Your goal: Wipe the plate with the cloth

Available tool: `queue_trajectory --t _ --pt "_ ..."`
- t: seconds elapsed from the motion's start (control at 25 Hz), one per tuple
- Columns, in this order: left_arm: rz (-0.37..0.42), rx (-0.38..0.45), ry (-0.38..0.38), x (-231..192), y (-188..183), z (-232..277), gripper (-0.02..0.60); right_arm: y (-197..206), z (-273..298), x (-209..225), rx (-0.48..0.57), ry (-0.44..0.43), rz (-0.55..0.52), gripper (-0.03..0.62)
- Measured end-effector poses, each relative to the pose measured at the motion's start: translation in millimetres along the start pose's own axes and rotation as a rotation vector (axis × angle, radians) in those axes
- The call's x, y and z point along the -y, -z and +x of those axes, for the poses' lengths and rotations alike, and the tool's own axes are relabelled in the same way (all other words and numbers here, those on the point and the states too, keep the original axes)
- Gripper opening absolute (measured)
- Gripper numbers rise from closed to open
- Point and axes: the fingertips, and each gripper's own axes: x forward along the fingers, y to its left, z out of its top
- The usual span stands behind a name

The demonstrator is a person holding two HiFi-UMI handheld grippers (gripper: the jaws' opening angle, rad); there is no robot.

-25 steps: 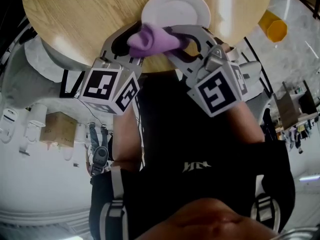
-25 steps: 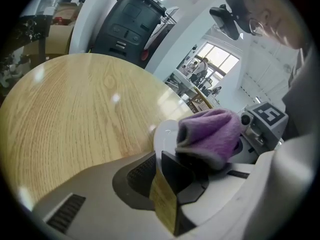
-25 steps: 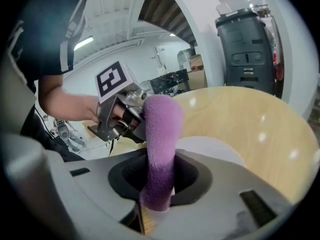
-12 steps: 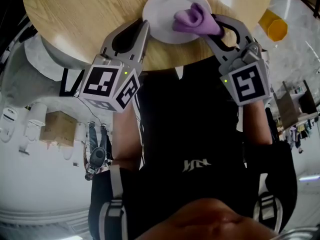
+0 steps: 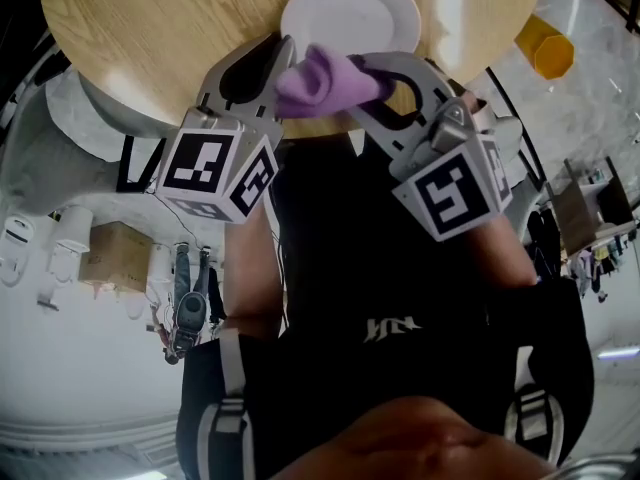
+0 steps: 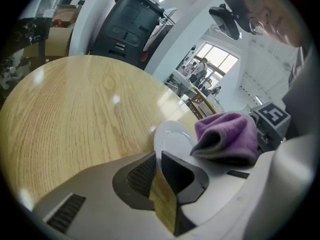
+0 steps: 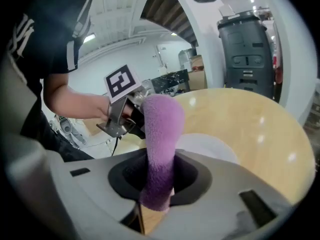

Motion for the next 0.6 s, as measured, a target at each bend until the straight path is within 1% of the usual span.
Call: queue_trajectory --t 0.08,0.16,0.36,0.48,0.6 --pt "0.001 0.001 0.001 1.4 -0.9 0.1 0.041 -3.7 17.8 -12.6 0.017 -0.058 -0.01 0.089" --pt "0.01 -0.002 0.001 1.1 -1.9 -0.9 0.041 -2.6 24.9 -13.0 0.017 -0.072 -0.009 0.089" --pt "0.023 -0.004 -0.003 0.4 -3.5 -1.6 0.041 19.8 5.9 15.2 -0.054 0.0 -0.055 0.089" --pt "0.026 -0.009 0.001 0.1 -1.4 -0.7 0.041 36.8 -17.2 36.9 -0.084 0.057 -0.045 0.089" --pt "0.027 -0.013 0.003 0.0 -1.5 0.0 0.041 48.8 -37.4 53.5 -0.104 0.108 -0.008 0.089"
